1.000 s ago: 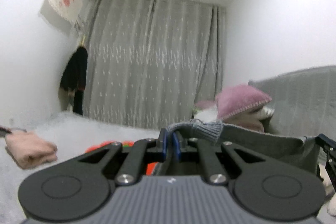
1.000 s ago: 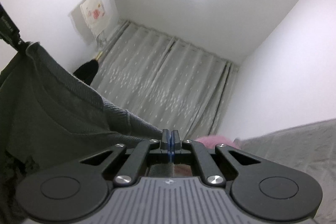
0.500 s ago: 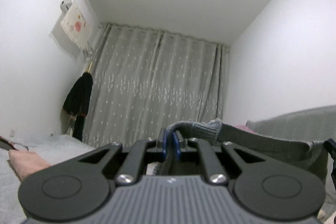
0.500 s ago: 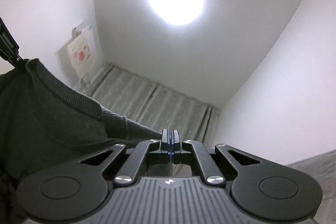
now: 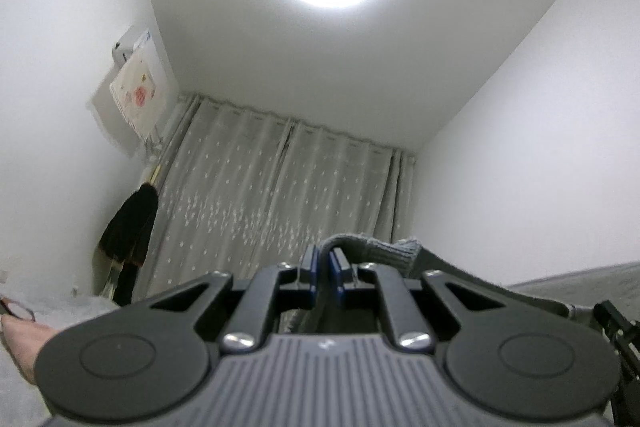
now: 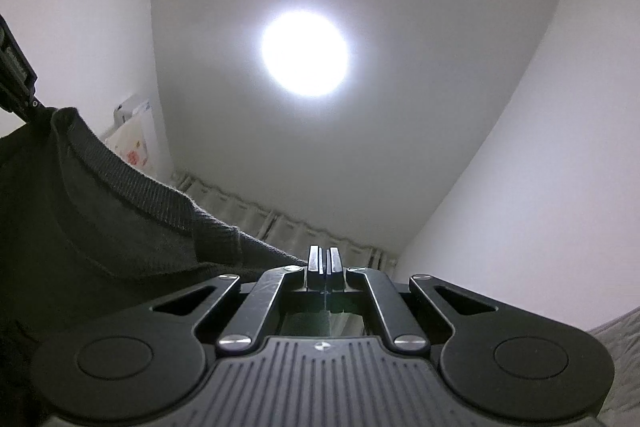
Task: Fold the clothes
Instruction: 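Raise the sweater high with both tools to hang it open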
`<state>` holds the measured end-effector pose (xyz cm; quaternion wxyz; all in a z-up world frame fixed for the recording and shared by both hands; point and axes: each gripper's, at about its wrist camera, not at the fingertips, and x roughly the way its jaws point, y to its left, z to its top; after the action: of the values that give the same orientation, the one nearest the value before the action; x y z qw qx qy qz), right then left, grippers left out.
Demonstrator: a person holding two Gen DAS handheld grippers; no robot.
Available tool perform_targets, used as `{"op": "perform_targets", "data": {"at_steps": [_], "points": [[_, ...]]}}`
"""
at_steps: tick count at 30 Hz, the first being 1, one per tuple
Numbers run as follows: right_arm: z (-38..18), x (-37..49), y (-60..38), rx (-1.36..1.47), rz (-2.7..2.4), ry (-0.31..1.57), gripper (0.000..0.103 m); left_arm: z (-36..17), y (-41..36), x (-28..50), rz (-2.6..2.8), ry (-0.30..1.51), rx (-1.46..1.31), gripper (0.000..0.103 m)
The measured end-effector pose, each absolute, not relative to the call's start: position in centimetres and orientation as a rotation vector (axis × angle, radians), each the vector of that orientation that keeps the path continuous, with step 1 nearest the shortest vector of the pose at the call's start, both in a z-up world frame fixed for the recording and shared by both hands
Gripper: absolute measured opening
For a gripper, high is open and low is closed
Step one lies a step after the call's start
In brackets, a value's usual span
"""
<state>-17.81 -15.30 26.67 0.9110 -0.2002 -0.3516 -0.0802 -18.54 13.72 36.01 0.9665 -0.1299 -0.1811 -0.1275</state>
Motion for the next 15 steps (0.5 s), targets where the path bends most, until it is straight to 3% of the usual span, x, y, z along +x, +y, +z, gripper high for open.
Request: {"op": "perform_targets", "data": {"at_steps": [10, 11, 15], "points": [[28.6, -20.4, -15.2, -0.362, -0.211, -0.8, 0.002, 37.3, 13.9, -21.1, -0.324, -0.393, -0.302, 0.007], [28.8, -20.3, -15.3, -0.355, -0.201, -0.781, 0.002, 37.1, 13.4, -20.8, -0.322, -0.38, -0.29, 0.003], [28.5, -17.8, -15.0, -0.37, -0.05, -0.592, 0.002, 35.9, 11.1, -17.8, -0.272, -0.318, -0.215, 0.003]]}}
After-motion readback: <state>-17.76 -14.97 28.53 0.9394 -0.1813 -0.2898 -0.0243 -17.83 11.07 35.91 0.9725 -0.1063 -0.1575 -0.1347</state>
